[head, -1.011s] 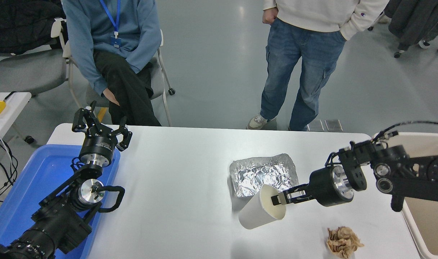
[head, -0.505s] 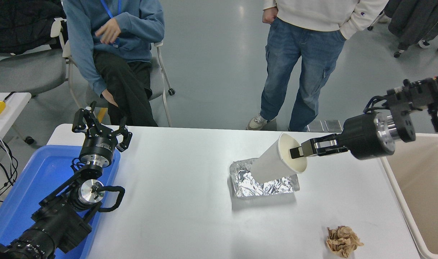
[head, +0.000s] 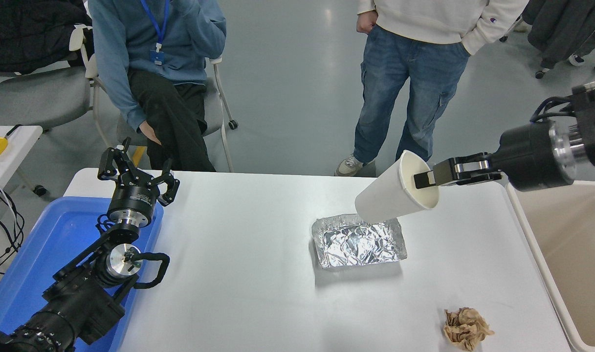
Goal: Dispose of the paper cup in the dustbin
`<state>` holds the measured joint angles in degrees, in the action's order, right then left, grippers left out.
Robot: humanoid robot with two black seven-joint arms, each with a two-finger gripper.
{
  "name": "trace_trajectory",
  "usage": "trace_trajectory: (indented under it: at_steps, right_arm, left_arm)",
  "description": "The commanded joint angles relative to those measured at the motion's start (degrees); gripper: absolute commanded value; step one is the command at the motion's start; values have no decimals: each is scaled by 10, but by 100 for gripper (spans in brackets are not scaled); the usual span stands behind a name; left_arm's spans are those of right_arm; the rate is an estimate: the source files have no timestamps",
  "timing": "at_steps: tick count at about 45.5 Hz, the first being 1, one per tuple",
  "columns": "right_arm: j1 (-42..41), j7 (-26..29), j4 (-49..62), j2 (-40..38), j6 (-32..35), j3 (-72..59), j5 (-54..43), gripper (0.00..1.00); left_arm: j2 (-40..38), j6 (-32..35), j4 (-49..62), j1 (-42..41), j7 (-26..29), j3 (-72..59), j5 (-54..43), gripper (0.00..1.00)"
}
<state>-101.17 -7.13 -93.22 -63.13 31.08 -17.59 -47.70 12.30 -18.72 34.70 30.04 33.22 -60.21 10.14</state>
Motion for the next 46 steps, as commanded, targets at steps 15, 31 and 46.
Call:
trace_trajectory:
  at_steps: [15, 31, 46]
  right_arm:
    - [97, -35, 188, -78, -48, 25, 62, 0]
    - [194, -87, 350, -65, -63, 33, 143, 0]
    - [378, -117, 494, -8, -97, 69, 258, 0]
  left_arm:
    - [0, 0, 0, 0, 0, 0, 0, 100]
    - [0, 0, -1, 0, 0, 0, 1, 100]
    - [0, 0, 0, 0, 0, 0, 0, 100]
